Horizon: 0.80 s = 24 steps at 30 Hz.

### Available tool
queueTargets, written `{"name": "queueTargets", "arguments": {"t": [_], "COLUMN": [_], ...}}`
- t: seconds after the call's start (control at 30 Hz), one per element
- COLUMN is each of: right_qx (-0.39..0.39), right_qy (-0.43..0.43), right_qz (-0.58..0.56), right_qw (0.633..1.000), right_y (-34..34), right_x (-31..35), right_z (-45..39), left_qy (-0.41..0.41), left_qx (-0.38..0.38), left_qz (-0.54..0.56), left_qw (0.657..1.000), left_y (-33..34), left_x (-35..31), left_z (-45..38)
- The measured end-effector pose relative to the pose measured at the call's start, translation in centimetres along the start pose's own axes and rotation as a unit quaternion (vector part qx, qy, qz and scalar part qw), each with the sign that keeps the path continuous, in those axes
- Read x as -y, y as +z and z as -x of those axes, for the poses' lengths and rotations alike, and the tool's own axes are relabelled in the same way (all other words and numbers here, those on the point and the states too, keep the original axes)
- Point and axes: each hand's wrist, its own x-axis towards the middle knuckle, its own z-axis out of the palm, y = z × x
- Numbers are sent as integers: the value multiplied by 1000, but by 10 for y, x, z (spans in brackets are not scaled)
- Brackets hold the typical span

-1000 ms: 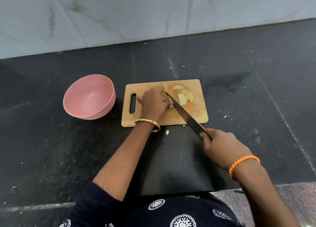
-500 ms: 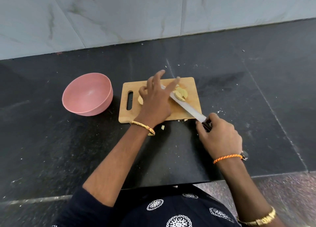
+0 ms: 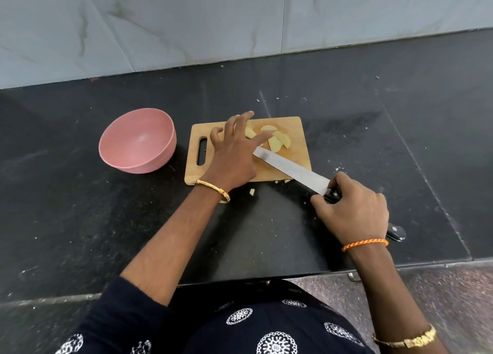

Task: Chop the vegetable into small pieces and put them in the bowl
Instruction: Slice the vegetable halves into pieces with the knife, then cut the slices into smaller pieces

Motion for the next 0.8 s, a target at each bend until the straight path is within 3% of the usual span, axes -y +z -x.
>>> {"name": "queueTargets", "arguments": {"t": [0.2, 0.37, 0.57, 0.8], "right_qx": [-18, -7, 34, 30], "right_qy": [24, 117, 147, 144], "right_qz": [-12, -95, -167, -228], "right_qw": [999, 989, 974, 962], "right_y": [-2, -1, 12, 22], "right_x": [-5, -7, 10, 25], "right_z": [2, 3, -22, -48], "left_qy": [-61, -112, 2, 143], "left_qx": [3, 29, 124, 214], "left_qz": [15, 107, 107, 181], "left_qw": [998, 988, 986, 949], "left_y": [-1, -3, -4, 2], "left_x": [20, 41, 44, 12], "left_z": [-4, -11, -46, -75]}}
